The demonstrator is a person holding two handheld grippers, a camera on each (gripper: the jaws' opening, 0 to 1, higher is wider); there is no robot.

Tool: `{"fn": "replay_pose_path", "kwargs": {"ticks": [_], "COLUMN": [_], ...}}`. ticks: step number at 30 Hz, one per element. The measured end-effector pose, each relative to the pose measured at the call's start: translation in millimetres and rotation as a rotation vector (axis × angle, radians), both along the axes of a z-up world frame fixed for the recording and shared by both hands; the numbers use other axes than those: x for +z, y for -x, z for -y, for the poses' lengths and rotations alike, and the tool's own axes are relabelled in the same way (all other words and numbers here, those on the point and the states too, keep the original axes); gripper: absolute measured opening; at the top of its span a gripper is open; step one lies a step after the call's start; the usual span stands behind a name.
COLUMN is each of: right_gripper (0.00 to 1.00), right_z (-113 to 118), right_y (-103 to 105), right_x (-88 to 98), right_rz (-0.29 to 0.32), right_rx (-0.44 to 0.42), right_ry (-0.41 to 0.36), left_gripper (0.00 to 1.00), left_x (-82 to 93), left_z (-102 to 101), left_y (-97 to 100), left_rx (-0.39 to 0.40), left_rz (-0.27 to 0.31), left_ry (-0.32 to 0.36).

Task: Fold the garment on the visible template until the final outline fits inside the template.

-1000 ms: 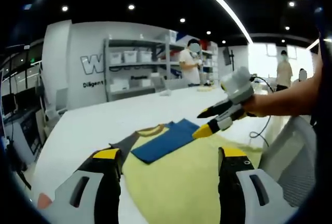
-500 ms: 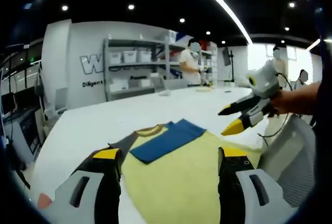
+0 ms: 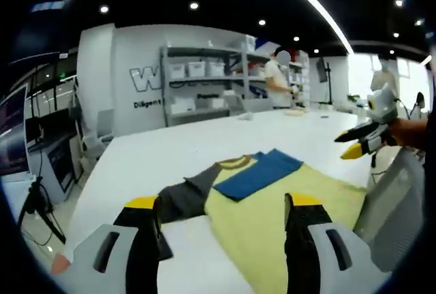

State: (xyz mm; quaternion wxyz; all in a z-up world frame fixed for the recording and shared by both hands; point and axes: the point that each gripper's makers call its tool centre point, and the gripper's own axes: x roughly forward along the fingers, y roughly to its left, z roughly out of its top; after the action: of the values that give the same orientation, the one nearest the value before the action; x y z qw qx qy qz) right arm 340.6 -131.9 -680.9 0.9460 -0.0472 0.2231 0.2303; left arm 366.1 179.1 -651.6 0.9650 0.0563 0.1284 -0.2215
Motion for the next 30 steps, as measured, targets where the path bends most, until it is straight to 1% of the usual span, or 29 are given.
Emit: {"fn": "replay_pose_path", "kwargs": {"ticks": [1,2,3,4,6,8,11,12,15,17,19,21,23,25,26,30], "right_gripper": [0.69,0.69,0.69,0.69,0.69,0.68,0.68,0.68,0.68,0.68,0.67,0.67,0.67,0.67,0.67,0.67], "right_z": [-1,-2,-2,-2,-1,-1,-1,0,-1,-1,-1,-1,0,0,0,1], "right_y": [0,0,1,1,2,2,2,2,3,4,4,3,3,3,3,3], "right_x": [-0.1,-0.9,-1.4,-1.7,-2.2,-2.6,-2.5,-2.8,-3.5,-3.7,-3.9,-4.6,-5.2,-5.5,-5.5,-5.6], "right_rz": [0.002,0.003,0.001,0.0,0.0,-0.003,-0.001,-0.002,-0.006,-0.006,-0.007,-0.007,-0.009,-0.007,-0.006,-0.005], "right_rx": [0.001,0.004,0.005,0.005,0.006,0.005,0.006,0.006,0.005,0.005,0.005,0.003,0.0,-0.001,-0.002,-0.003], "right_ry": [0.001,0.004,0.006,0.003,0.004,0.005,0.01,0.011,0.016,0.021,0.023,0.026,0.029,0.028,0.03,0.034], "left_gripper": [0.72,0.71,0.7,0.69,0.68,0.65,0.56,0.54,0.54,0.53,0.51,0.47,0.42,0.38,0.36,0.33], "left_x": [-7.5,-12.2,-20.8,-27.4,-36.8,-53.5,-70.4,-75.5,-86.0,-92.9,-97.4,-108.2,-108.6,-112.4,-115.8,-119.6], "left_z": [-16,-24,-38,-46,-55,-73,-87,-92,-103,-107,-107,-112,-111,-115,-118,-119], "left_y": [-3.4,-5.0,-7.3,-8.8,-9.3,-12.5,-18.0,-20.2,-25.8,-30.2,-32.6,-35.6,-39.3,-42.9,-44.0,-43.5], "left_rx": [0.03,0.049,0.077,0.095,0.126,0.171,0.188,0.201,0.237,0.238,0.237,0.244,0.241,0.257,0.269,0.289], "left_rz": [-0.013,-0.024,-0.041,-0.056,-0.079,-0.117,-0.139,-0.147,-0.17,-0.184,-0.194,-0.23,-0.223,-0.241,-0.257,-0.281], "left_ry": [-0.002,-0.001,-0.005,-0.003,-0.002,0.0,-0.012,-0.006,-0.003,-0.023,-0.029,-0.076,-0.073,-0.068,-0.08,-0.089]}}
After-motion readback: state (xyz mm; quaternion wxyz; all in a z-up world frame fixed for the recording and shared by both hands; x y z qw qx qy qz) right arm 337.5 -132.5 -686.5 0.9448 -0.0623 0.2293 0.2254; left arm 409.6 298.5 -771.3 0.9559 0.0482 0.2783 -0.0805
